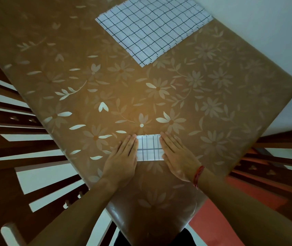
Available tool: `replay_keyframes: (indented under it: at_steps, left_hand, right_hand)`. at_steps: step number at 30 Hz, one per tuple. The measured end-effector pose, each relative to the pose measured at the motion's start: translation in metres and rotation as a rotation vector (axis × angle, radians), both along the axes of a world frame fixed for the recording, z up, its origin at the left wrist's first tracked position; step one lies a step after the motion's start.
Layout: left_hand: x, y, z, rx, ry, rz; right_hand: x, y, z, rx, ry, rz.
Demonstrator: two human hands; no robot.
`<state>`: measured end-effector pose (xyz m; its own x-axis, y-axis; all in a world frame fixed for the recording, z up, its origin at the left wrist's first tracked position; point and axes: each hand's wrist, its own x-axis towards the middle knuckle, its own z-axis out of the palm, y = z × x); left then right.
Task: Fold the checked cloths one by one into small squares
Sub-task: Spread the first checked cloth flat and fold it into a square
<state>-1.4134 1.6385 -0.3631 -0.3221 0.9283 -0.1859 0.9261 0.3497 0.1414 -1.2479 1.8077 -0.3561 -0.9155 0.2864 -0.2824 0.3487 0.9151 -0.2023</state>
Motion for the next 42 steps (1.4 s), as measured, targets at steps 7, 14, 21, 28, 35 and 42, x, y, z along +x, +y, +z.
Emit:
replay_keyframes:
  at_steps: [7,14,21,28,35,42]
  left_hand:
    - [-0.014,0.019,0.022,0.036,-0.011,-0.047]
    - [-0.031,0.051,0.033,-0.083,-0.119,-0.027]
    - [-0.034,0.056,0.032,-0.112,-0.189,0.014]
    - [-0.024,0.048,0.042,-0.021,-0.613,0.357]
    - [-0.013,0.042,0.049,0.126,-0.899,0.625]
    - [0.005,0.053,0.062,0.24,-1.249,0.81]
  right_hand:
    - [-0.016,0.008,0.019,-0.054,0.078,-0.034]
    - [-0.05,0.026,0.027,-0.082,0.026,-0.046]
    - [-0.06,0.031,0.029,-0.108,-0.066,-0.108]
    - [-0.048,0.03,0.045,-0.414,-0.092,-0.381]
    - [0.022,0.041,-0.042,-0.692,-0.036,-0.743]
    - [0.026,0.016,0.059,-0.957,0.297,-0.981]
